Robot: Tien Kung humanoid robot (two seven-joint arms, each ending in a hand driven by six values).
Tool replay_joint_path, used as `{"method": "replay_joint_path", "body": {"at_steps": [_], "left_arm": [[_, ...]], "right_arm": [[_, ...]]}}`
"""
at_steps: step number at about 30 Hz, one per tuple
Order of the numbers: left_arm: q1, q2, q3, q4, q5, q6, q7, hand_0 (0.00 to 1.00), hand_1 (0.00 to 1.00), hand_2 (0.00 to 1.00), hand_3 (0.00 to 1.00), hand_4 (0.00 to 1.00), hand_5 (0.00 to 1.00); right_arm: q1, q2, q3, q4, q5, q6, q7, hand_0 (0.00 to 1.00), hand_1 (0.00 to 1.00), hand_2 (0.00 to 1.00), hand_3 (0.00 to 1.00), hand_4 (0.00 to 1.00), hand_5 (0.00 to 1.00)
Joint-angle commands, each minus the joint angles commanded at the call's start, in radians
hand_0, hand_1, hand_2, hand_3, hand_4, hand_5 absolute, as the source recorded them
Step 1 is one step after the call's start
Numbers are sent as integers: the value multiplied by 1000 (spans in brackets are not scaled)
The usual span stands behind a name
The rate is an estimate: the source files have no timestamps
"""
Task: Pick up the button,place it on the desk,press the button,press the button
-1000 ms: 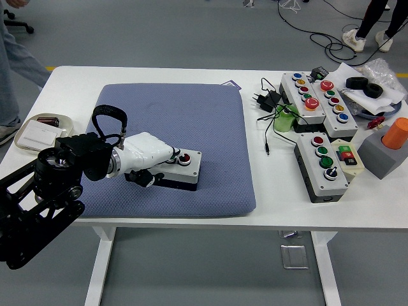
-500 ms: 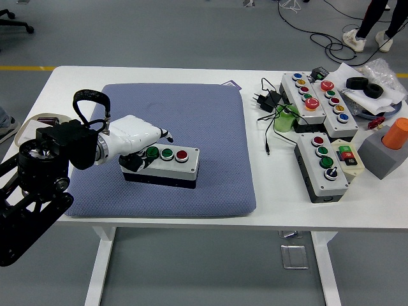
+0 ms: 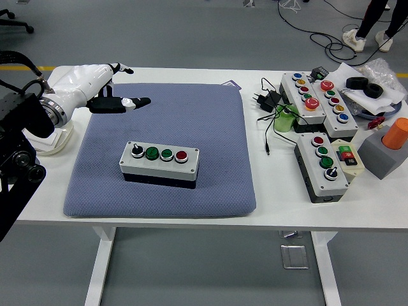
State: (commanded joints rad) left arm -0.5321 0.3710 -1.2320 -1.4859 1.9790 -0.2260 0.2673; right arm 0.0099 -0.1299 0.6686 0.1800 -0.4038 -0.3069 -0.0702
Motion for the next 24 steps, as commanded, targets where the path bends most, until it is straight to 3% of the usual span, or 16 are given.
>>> {"method": "replay_joint_path", "body": {"at_steps": [2,3,9,11,17,24], "left_arm": [[6,-8,6,53,-85,85,-40,578,727,835,956,837,998],[6,-9,6,61,-124,123,-45,713,838,940,965,784,998],[37,-32,13,149,-377,376,-166,741,850,939,963,757,998],[44,-35,20,175,-462,432,-201,741,850,939,963,757,998],[73,-40,23,214,-715,432,-276,752,852,935,961,737,998],[94,-41,28,233,-1008,410,-283,745,842,925,940,721,998]], "right_arm": [[1,1,-1,0,2,0,0,633,532,572,585,272,41],[1,1,-1,0,2,0,0,633,533,572,585,271,40],[2,1,-6,0,6,1,1,632,532,572,585,270,39],[2,1,-7,0,7,1,0,632,532,572,585,270,39],[1,1,-6,0,4,1,-1,633,532,572,585,270,39],[0,1,-3,0,3,0,-2,632,532,573,585,270,39]]}}
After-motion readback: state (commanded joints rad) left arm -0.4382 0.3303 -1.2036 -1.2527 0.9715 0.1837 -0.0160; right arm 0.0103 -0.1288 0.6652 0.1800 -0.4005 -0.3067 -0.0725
